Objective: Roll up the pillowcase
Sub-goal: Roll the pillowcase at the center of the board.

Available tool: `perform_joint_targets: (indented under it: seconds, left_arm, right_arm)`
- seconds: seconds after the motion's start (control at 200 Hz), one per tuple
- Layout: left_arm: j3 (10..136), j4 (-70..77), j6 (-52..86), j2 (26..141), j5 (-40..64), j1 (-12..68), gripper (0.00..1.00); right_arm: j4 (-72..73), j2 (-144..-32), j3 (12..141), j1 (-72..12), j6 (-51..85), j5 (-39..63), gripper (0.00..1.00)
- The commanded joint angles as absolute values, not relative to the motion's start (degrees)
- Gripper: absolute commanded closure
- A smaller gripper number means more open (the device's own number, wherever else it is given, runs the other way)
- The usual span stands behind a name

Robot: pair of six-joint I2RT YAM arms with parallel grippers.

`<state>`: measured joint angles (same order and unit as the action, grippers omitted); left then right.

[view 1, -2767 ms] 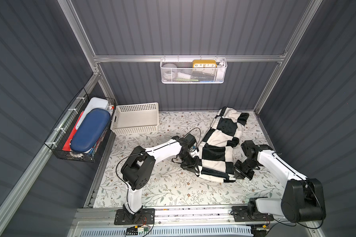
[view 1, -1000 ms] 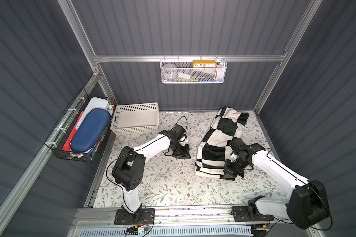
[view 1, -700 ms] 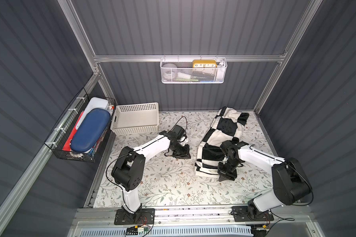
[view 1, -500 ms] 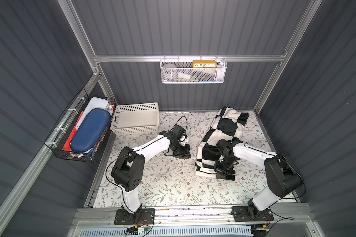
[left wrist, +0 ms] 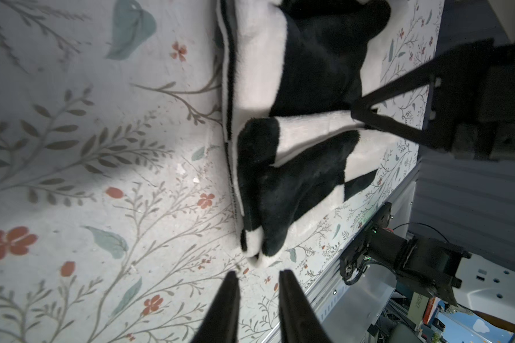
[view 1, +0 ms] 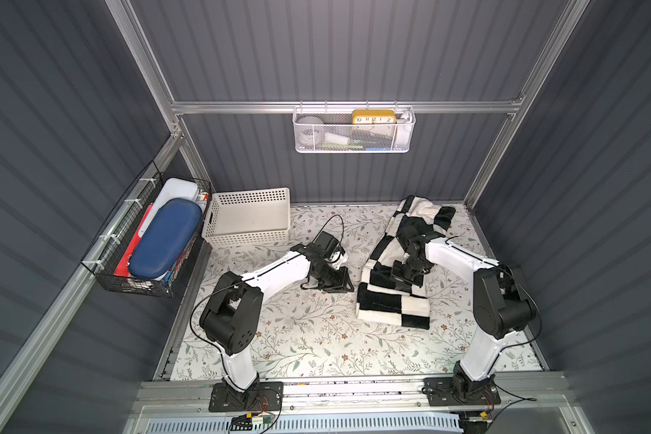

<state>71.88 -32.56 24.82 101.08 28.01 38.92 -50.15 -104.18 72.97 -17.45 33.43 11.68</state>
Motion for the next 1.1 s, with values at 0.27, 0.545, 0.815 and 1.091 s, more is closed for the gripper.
perform_joint_targets:
  seconds: [0.27, 0.545, 0.815, 1.091]
  left_arm:
    - [52.3, -19.9, 47.0, 87.0, 37.3, 43.9, 0.41]
    - [44.6, 0.6, 60.1, 92.6, 36.8, 44.4, 0.04]
    - [42.9, 2.0, 73.5, 97.7, 30.4, 46.1, 0.02]
    - [51.9, -3.5, 71.4, 105.3, 23.2, 46.1, 0.1]
  right_arm:
    - [-53.3, -97.4, 68.2, -17.0, 31.7, 11.7, 1.0]
    - [-51.4, -98.0, 67.1, -16.1, 29.5, 11.3, 0.77]
    - [-51.5, -93.2, 65.4, -11.7, 28.3, 9.3, 0.73]
    - [-51.6, -88.3, 63.5, -9.5, 28.3, 8.8, 0.78]
